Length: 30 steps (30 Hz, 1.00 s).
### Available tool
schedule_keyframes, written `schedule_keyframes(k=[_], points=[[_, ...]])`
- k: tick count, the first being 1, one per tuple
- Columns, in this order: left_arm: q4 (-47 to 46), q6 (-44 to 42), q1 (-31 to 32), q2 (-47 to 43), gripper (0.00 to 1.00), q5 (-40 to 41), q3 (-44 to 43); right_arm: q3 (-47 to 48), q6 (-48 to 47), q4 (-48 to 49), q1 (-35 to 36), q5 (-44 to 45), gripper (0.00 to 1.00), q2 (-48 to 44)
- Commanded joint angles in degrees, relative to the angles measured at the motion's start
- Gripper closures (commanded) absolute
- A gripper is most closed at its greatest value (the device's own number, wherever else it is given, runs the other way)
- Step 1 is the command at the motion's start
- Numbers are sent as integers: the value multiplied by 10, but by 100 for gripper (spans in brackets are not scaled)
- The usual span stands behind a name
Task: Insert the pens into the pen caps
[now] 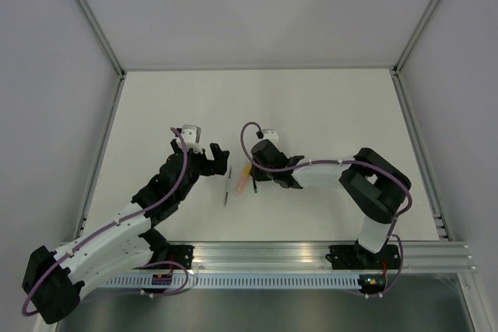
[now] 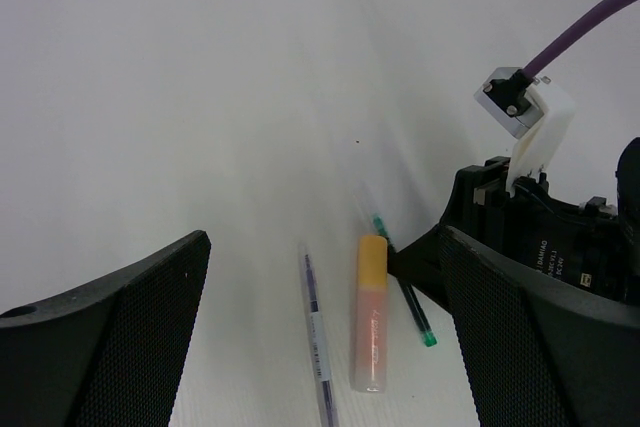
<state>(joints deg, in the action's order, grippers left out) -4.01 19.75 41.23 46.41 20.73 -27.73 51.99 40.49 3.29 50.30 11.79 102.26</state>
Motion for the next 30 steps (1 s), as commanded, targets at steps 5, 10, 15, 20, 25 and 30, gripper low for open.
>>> schedule_keyframes(k=[5,10,15,20,25,30], points=[[-16,-3,0,-5,0,13,3,43,2,-19,5,-16,76,50],[-16,-4,0,-5,0,15,4,19,9,-31,4,16,81,38],[-18,-2,0,-4,0,15,4,-38,23,-14,4,29,80,7],[-20,-3,0,1,0,12,4,-53,21,-7,5,24,73,-26],[-21,-2,0,-1,0,9,5,-13,-17,-36,4,13,61,-47],[-22,-1,0,1,0,2,6,40,-53,-109,1,17,44,-98]])
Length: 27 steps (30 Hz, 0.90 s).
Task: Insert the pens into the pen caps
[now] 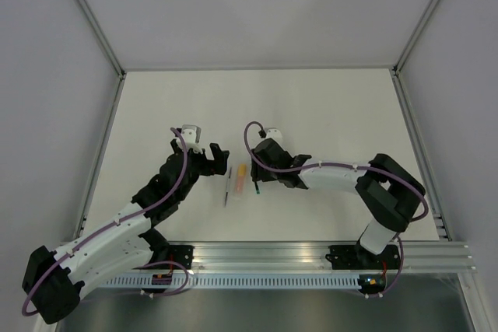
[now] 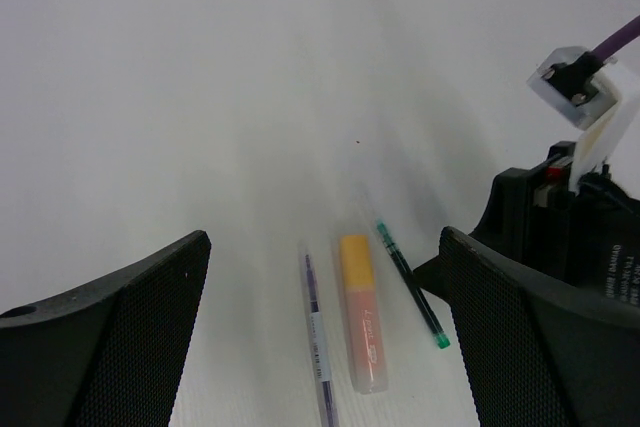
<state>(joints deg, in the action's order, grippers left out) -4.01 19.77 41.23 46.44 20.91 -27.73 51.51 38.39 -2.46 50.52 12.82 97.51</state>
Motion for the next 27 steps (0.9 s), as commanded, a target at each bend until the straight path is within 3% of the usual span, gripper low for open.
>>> schedule_keyframes(k=[1,2,3,6,8,18,27], points=[[-22,-1,-1,1,0,-2,4,52,-39,-61,-5,6,36,-73],[-22,0,0,2,0,-6,3,59,-45,-78,-7,4,31,-85],[-22,1,0,2,0,-9,3,72,-51,-85,-9,-2,20,-95],[-22,4,0,-6,0,-18,3,79,-63,-100,-36,-41,6,-134],[-24,4,0,-10,0,-29,5,69,-75,-97,-55,-67,2,-161],[-61,4,0,-31,0,-104,19,-53,-91,15,-63,17,2,-270],[-85,3,0,-65,0,-129,36,-71,-92,19,-64,72,2,-286]])
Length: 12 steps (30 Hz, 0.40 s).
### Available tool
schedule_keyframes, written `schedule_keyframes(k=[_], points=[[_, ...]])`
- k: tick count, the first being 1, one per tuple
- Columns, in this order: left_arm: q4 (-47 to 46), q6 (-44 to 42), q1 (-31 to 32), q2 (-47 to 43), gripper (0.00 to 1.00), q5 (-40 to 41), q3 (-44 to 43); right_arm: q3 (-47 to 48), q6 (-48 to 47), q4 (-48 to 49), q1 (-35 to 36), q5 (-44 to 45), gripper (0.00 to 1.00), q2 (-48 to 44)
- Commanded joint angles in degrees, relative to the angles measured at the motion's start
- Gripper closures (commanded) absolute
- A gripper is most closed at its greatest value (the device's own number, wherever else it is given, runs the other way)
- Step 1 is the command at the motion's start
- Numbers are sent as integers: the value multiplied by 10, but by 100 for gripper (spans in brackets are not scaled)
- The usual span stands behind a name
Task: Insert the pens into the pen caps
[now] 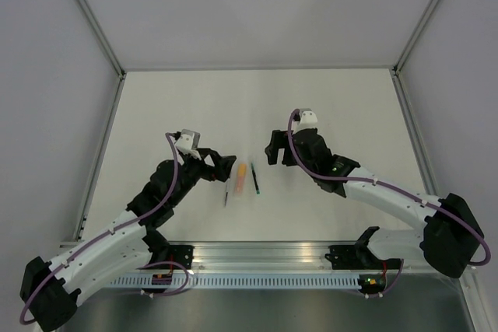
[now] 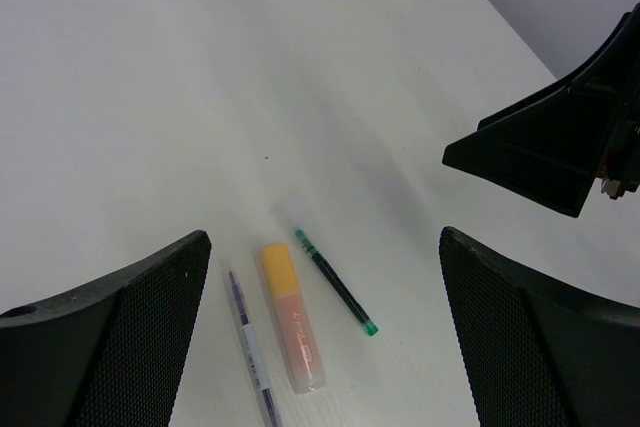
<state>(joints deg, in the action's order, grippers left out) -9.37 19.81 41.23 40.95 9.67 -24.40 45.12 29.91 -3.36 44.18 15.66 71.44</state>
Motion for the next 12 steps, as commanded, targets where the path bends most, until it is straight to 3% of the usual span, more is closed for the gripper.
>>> schedule_keyframes(k=[1,12], points=[[-31,1,0,-13,0,-17,4,-9,-7,28,-1,57,2,-39],[-31,1,0,-23,0,-8,8,-39,-11,63,-1,58,2,-103]])
